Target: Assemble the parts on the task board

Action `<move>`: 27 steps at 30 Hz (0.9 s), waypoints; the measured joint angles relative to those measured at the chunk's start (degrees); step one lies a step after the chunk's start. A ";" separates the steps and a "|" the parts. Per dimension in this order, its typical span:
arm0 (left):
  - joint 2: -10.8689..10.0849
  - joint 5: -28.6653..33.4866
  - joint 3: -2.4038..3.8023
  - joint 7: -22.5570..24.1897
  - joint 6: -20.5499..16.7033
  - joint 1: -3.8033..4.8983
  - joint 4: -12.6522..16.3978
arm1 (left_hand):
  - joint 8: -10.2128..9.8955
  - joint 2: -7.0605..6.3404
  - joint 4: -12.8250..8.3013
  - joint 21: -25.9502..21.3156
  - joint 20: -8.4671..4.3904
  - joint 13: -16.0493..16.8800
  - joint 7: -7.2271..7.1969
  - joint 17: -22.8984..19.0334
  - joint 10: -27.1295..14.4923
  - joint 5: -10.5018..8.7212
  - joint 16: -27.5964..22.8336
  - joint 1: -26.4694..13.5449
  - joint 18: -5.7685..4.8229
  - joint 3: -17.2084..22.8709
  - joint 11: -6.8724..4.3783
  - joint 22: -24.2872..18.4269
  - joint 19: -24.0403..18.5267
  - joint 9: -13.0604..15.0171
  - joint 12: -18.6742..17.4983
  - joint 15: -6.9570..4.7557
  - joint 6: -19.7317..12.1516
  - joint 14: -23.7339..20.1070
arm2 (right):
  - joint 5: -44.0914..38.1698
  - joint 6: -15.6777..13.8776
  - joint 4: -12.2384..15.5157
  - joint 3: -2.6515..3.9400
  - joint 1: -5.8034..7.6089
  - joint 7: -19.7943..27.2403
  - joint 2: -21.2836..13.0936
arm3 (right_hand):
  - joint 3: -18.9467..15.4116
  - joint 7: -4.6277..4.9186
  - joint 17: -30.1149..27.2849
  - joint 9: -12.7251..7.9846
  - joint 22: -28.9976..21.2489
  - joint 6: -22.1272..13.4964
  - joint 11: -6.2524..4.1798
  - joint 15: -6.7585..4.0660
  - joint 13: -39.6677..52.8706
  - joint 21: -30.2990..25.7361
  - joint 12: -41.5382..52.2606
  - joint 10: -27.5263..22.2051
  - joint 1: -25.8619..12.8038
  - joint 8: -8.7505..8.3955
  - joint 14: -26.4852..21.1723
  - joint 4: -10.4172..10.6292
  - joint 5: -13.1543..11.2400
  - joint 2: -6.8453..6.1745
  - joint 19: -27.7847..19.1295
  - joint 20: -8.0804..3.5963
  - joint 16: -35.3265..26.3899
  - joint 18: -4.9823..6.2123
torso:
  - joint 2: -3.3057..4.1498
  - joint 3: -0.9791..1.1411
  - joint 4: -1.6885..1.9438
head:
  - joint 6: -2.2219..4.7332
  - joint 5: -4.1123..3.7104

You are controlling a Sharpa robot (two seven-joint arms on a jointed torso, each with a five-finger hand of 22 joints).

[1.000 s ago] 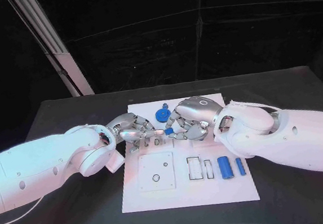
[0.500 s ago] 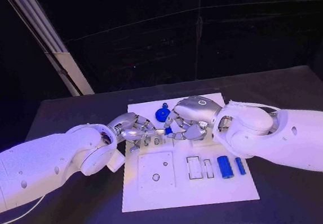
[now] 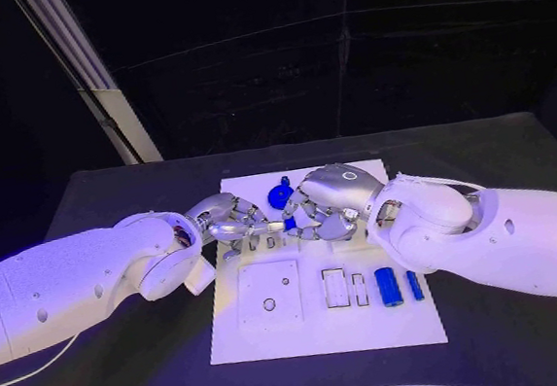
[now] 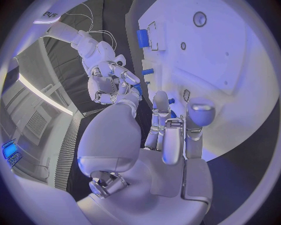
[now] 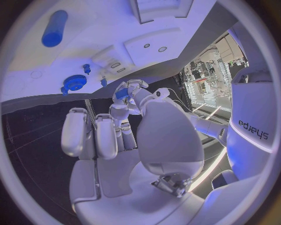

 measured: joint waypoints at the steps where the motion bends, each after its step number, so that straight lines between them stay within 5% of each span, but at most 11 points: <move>1: 0.00 0.00 0.01 0.00 0.02 0.01 0.00 | 0.00 0.18 -0.15 0.00 0.00 0.00 0.00 0.00 0.00 0.00 0.00 0.26 0.00 0.15 0.00 0.00 0.00 -0.01 0.00 0.00 0.00 0.00 | -0.04 -0.06 0.05 0.00 -0.01 -0.02 0.00 | 0.00 0.00 0.00 0.00 0.04 0.00 0.00 0.00 0.00 0.00 0.00 0.00 0.06 0.00 0.00 0.00 0.00 -0.06 0.00 0.00 0.00 0.00 | -0.01 0.00 0.01 | -0.01 0.00; 27: 0.01 0.00 0.00 -0.42 0.27 0.01 -0.29 | 0.00 0.85 -0.87 0.22 0.00 -0.02 -0.21 -0.01 0.20 -0.02 0.22 1.72 0.00 0.87 -0.20 0.48 0.00 -0.18 -0.27 -0.20 0.21 0.21 | -0.43 -0.63 1.03 0.01 -0.02 -0.33 0.06 | 0.14 -0.10 -0.02 0.01 0.16 0.06 -0.21 0.00 0.24 0.00 0.00 0.20 0.23 0.22 0.00 -0.16 -0.02 -0.18 0.00 0.01 0.00 0.00 | 0.01 -0.03 0.02 | -0.34 0.14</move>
